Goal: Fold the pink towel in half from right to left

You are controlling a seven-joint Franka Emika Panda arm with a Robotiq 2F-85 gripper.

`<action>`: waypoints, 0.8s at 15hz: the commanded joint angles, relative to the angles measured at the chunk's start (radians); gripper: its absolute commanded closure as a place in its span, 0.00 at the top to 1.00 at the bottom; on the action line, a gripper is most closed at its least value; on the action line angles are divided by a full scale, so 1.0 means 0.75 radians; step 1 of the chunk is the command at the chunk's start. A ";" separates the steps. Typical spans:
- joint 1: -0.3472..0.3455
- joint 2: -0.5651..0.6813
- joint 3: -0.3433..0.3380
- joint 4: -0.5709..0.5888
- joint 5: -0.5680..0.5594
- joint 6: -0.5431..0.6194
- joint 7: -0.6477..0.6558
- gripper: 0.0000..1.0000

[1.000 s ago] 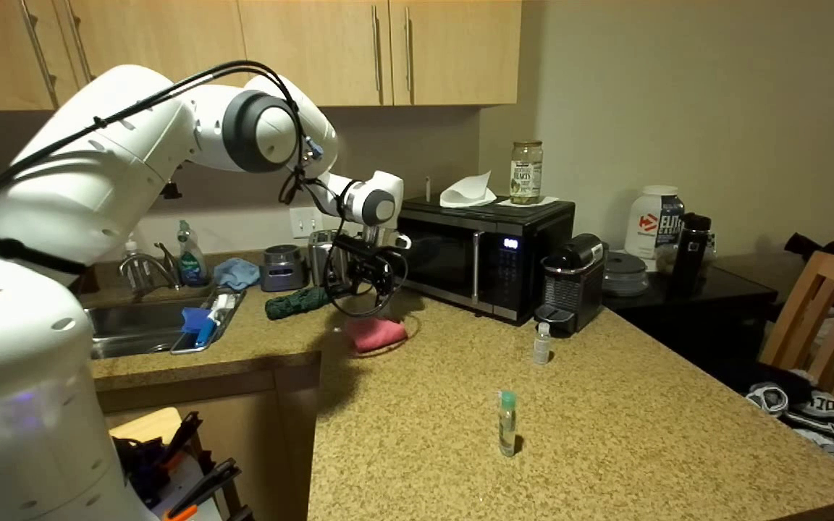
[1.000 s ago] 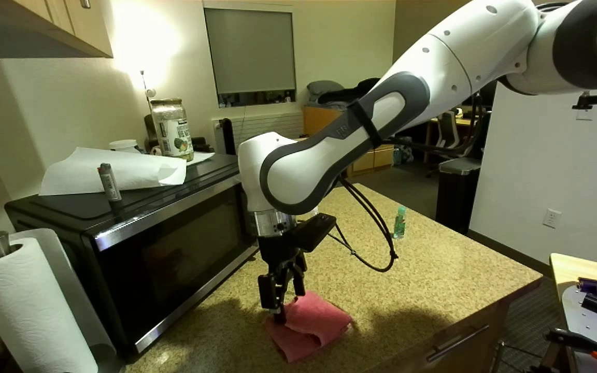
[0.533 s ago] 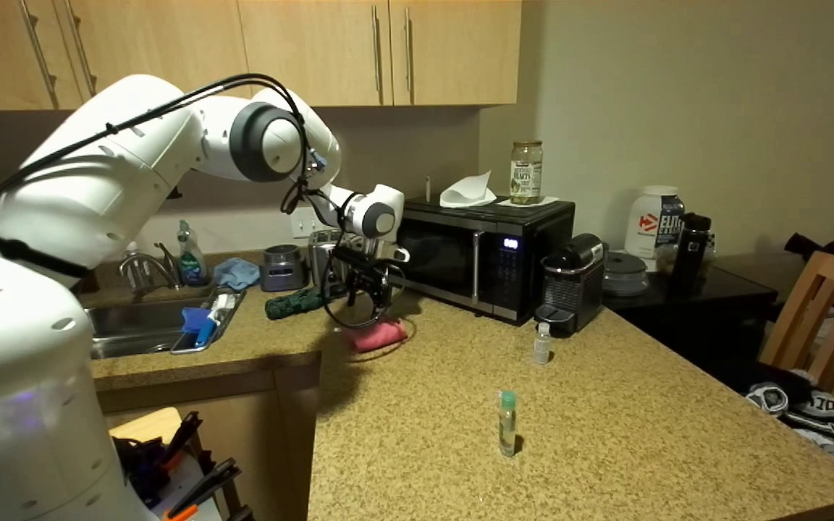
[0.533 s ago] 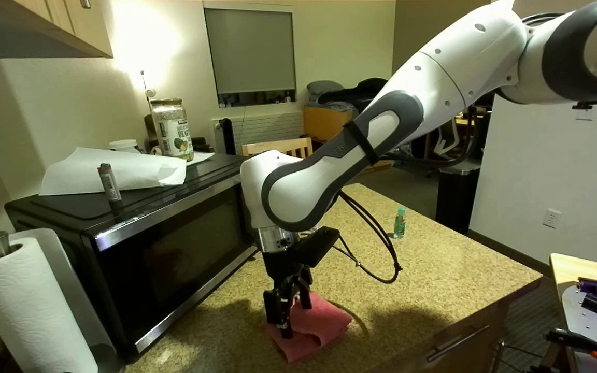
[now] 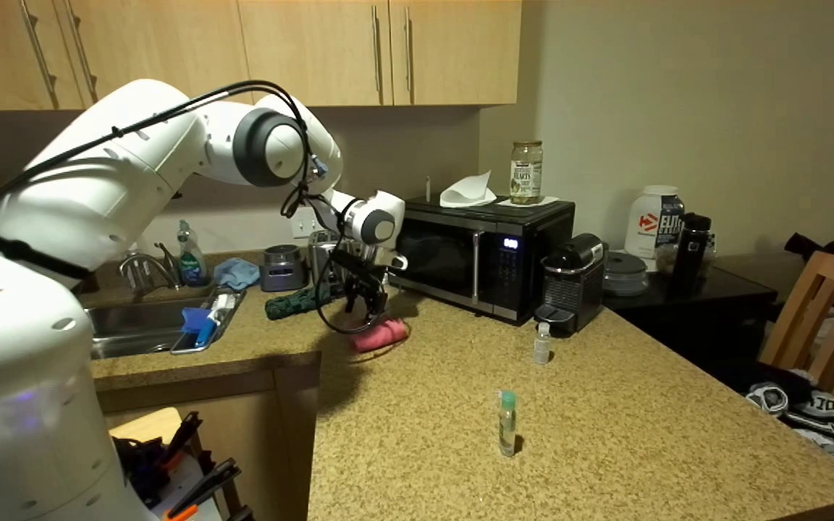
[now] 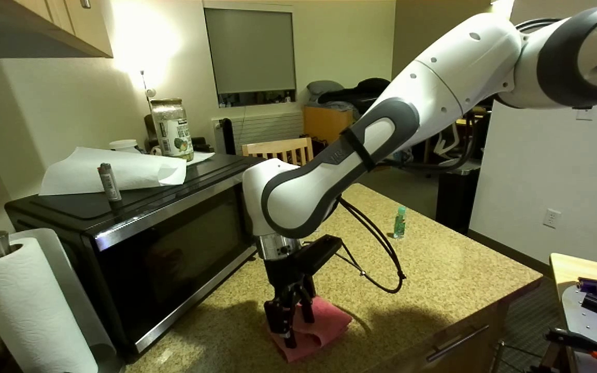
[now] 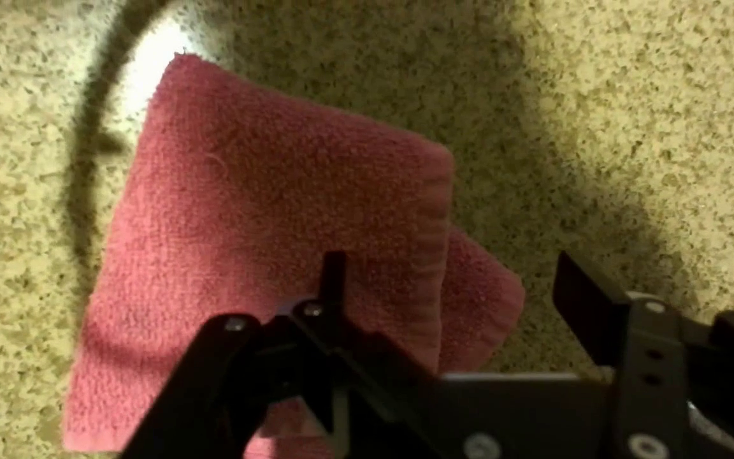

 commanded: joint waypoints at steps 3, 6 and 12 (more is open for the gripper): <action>-0.015 0.007 0.010 0.000 0.061 0.013 0.054 0.39; -0.016 0.006 0.008 0.000 0.069 0.018 0.061 0.20; -0.014 0.004 0.007 0.005 0.064 0.023 0.059 0.01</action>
